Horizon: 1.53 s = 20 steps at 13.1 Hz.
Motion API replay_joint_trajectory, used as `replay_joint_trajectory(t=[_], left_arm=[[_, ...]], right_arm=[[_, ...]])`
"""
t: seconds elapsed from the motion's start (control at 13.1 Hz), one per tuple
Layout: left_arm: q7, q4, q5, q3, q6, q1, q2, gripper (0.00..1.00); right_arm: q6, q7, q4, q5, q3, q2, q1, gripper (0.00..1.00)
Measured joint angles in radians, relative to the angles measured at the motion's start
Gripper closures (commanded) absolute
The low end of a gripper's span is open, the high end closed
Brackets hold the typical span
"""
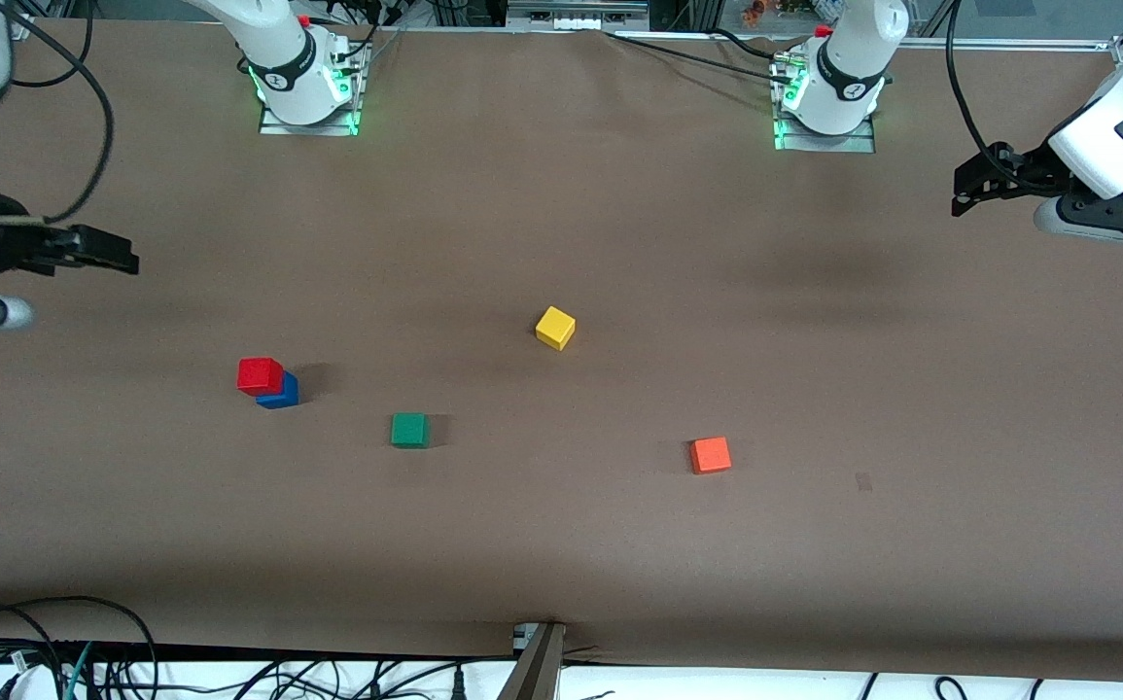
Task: Pass red block to right arm, stack on blue
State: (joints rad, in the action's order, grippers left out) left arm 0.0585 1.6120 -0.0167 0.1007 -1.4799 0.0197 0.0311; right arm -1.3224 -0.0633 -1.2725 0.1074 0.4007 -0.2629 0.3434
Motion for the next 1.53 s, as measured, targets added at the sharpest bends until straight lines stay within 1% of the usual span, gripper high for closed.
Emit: replay_joint_trajectory(t=[0.15, 0.23, 0.31, 0.61, 0.77, 1.0, 1.15, 1.53], left_arm=[[0.000, -0.001, 0.000, 0.012, -0.001, -0.001, 0.000, 0.00], [0.000, -0.001, 0.000, 0.021, -0.001, -0.003, 0.000, 0.00], [-0.001, -0.001, -0.001, 0.029, -0.002, -0.004, 0.000, 0.00], [-0.001, -0.001, 0.000, 0.044, -0.055, -0.005, -0.015, 0.00], [-0.001, -0.001, 0.000, 0.047, -0.071, -0.005, -0.028, 0.00], [-0.001, -0.001, 0.000, 0.067, -0.073, -0.006, -0.030, 0.00], [-0.001, -0.001, 0.000, 0.077, -0.073, -0.006, -0.030, 0.00], [-0.001, -0.001, 0.000, 0.078, -0.073, -0.005, -0.030, 0.00]], right_arm=[[0.009, 0.001, -0.051, -0.066, -0.155, 0.071, -0.123, 0.00], [0.008, 0.002, -0.075, -0.080, -0.198, 0.102, -0.161, 0.00], [0.008, 0.003, -0.094, -0.085, -0.216, 0.131, -0.182, 0.00], [0.007, 0.003, -0.141, -0.085, -0.228, 0.234, -0.224, 0.00], [0.007, 0.005, -0.183, -0.086, -0.245, 0.262, -0.226, 0.00], [0.004, 0.014, -0.209, -0.096, -0.271, 0.265, -0.226, 0.00], [0.004, 0.014, -0.211, -0.114, -0.271, 0.264, -0.226, 0.00], [-0.007, 0.013, -0.212, -0.121, -0.271, 0.241, -0.226, 0.00]])
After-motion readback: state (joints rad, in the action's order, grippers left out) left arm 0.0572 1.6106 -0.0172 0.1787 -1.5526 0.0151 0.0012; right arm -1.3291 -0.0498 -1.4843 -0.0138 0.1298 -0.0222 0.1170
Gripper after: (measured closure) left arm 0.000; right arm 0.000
